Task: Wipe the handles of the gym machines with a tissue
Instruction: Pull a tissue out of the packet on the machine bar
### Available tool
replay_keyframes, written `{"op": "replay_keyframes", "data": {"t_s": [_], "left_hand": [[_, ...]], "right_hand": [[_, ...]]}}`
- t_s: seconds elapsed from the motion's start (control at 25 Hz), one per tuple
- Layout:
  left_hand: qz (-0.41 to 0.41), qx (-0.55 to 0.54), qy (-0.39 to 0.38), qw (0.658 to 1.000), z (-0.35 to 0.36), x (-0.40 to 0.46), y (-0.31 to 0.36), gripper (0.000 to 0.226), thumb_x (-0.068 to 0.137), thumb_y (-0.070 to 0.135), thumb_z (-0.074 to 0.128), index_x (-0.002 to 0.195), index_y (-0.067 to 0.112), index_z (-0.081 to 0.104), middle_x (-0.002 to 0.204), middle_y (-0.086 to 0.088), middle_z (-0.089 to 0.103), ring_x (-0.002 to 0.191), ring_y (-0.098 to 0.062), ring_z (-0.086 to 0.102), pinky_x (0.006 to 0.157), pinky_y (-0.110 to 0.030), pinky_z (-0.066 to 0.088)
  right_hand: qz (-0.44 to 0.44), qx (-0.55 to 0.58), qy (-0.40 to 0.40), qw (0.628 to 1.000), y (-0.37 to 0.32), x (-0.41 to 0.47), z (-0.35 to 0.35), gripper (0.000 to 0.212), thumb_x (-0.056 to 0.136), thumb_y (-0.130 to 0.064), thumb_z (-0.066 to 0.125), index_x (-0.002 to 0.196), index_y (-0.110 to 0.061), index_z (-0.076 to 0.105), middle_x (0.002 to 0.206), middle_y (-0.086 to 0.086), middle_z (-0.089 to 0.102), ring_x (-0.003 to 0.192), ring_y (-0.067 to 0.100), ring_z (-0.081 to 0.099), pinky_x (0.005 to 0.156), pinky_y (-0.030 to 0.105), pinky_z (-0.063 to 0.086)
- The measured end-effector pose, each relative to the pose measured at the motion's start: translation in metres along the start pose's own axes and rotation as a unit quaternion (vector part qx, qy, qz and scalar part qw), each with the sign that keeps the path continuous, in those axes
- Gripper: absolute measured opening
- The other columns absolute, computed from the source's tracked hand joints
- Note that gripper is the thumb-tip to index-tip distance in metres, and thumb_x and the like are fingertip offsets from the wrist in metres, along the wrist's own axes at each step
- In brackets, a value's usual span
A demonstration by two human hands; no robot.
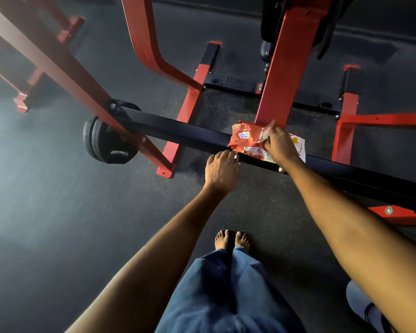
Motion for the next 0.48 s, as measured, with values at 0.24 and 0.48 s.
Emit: {"op": "replay_keyframes", "data": {"t_s": [0.24,0.48], "left_hand": [[0.001,0.006,-0.004,1.0,0.0,0.0,-0.001,0.036,0.101,0.03,0.041,0.132,0.014,0.052,0.13,-0.004,0.057,0.125,-0.02,0.048,0.107,-0.036,0.031],[0.009,0.012,0.0,1.0,0.004,-0.011,-0.007,0.037,0.102,0.031,0.04,0.132,0.013,0.051,0.131,-0.005,0.056,0.125,-0.021,0.048,0.108,-0.037,0.032]], "right_hand": [[0.064,0.039,0.03,0.997,-0.006,-0.01,-0.002,0.031,0.095,-0.037,0.038,0.114,-0.016,0.051,0.108,0.009,0.059,0.093,0.027,0.056,0.071,0.034,0.038],[0.112,0.126,-0.001,0.986,-0.004,-0.01,0.007,0.034,0.1,-0.015,0.031,0.128,0.001,0.043,0.127,0.017,0.046,0.113,0.033,0.047,0.069,0.013,0.028]]}}
Point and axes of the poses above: each hand's wrist, its own x-axis towards the middle knuckle, its own z-axis out of the palm, y = z × x, the point moved 1 cm from there along x, towards the middle knuckle
